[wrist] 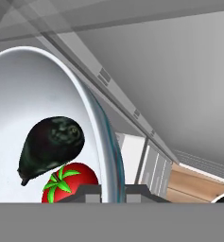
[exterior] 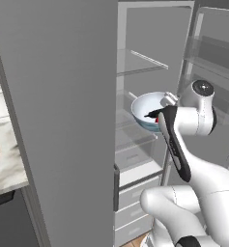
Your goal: Place the bowl with the eggplant and tomato on the second highest shelf of the fridge. Place the bowl with the fish and chicken drumstick on the top shelf of the fridge.
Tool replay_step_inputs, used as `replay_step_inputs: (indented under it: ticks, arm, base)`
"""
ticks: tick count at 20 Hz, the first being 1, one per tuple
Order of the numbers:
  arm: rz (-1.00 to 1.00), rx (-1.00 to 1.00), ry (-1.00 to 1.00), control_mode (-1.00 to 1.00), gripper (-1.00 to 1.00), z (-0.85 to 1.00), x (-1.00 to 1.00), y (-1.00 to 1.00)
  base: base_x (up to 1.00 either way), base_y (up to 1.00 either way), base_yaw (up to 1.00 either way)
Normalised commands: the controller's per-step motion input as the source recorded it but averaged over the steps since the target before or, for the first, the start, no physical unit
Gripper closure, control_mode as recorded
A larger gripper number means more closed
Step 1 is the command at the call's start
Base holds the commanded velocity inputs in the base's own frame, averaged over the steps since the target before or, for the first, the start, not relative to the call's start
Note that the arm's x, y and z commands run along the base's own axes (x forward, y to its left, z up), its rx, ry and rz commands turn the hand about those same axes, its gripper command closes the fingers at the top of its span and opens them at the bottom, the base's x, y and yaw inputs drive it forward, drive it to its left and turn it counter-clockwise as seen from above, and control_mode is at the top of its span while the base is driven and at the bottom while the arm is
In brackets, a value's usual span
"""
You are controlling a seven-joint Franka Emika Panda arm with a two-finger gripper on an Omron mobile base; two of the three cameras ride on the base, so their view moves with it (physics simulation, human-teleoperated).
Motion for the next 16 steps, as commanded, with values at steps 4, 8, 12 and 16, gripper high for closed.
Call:
replay_step_inputs:
  ticks: [4,8,12,16]
  arm:
    - [0.0,0.0,0.0,-1.0,1.0,0.0,0.02,0.0]
    - [-0.02,0.01,-0.03,-1.0,1.0,-0.04,0.08,0.0]
    - [-0.03,0.06,0.0,-1.0,1.0,-0.26,0.64,0.0]
    - [0.0,0.11,0.0,-1.0,1.0,-0.21,0.74,0.0]
  base:
    - [0.0,0.0,0.0]
    - [0.0,0.0,0.0]
    - [0.0,0.0,0.0]
    - [0.0,0.0,0.0]
